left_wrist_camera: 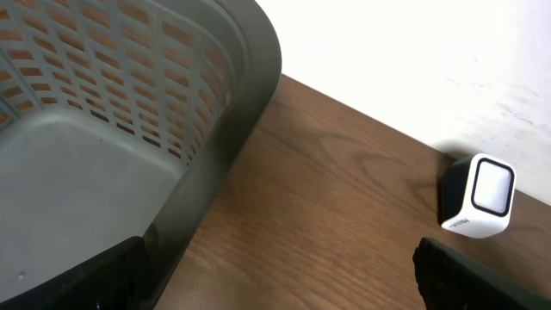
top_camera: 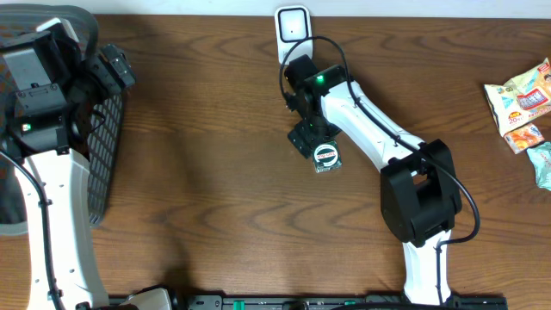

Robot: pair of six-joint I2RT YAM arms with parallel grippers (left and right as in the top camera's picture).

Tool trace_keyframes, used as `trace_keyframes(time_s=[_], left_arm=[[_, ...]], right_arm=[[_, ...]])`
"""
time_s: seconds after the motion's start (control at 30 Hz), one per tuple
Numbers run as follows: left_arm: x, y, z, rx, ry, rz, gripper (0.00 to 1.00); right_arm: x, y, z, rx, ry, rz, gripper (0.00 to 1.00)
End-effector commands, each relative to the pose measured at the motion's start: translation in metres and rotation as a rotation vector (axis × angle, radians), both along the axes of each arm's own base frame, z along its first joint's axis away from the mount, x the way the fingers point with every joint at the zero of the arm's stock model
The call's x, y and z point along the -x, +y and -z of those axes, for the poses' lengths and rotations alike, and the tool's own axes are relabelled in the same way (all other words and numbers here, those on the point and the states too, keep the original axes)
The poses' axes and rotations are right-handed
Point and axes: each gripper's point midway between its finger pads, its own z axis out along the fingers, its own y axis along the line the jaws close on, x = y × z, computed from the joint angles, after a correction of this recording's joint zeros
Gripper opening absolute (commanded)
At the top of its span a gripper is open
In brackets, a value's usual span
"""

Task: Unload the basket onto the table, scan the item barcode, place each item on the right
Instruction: 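Lift the Zam-Buk tin and rotate it with the right gripper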

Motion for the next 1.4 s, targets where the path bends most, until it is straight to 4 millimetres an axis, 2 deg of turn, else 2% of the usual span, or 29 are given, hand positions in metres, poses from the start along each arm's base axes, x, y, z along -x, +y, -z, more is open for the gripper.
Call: trace_keyframes(time_s=[0.0,0.13,0.17,0.2,0.43,0.63,0.77,0.97,1.2,1.37], left_arm=[[0.002,0.015,0.008,-0.021,0.035,-0.056,0.98],[0.002,0.015,0.008,-0.021,0.035,-0.056,0.98],[0.002,0.015,0.008,-0.021,0.035,-0.056,0.98],[0.002,0.015,0.008,-0.021,0.035,-0.056,0.98],[0.002,0.015,0.008,-0.021,0.035,-0.056,0.98],[0.002,0.015,0.008,-0.021,0.035,-0.056,0.98],[0.002,0.015,0.008,-0.021,0.035,-0.056,0.98],[0.002,0.015,0.008,-0.021,0.035,-0.056,0.98],[0.002,0.015,0.008,-0.021,0.035,-0.056,0.98],[0.002,0.015,0.008,-0.021,0.035,-0.056,0.98]], right_arm=[[0.002,-0.002,-0.005,-0.034,-0.005,0.164,0.99],[0.02,0.01,-0.004,-0.091,0.079,0.155,0.99],[0.019,0.011,-0.004,-0.091,0.077,0.154,0.98],[0.018,0.011,-0.004,-0.09,0.069,0.153,0.93],[0.01,0.005,-0.004,-0.077,0.026,0.276,0.96],[0.017,-0.001,-0.003,-0.059,0.048,0.359,0.89],[0.022,-0.003,0.005,-0.048,0.061,0.371,0.86],[0.035,-0.01,0.033,-0.027,0.087,0.375,0.86],[0.039,-0.013,0.052,-0.032,0.082,0.374,0.72],[0.035,-0.011,0.055,-0.045,0.065,0.373,0.62]])
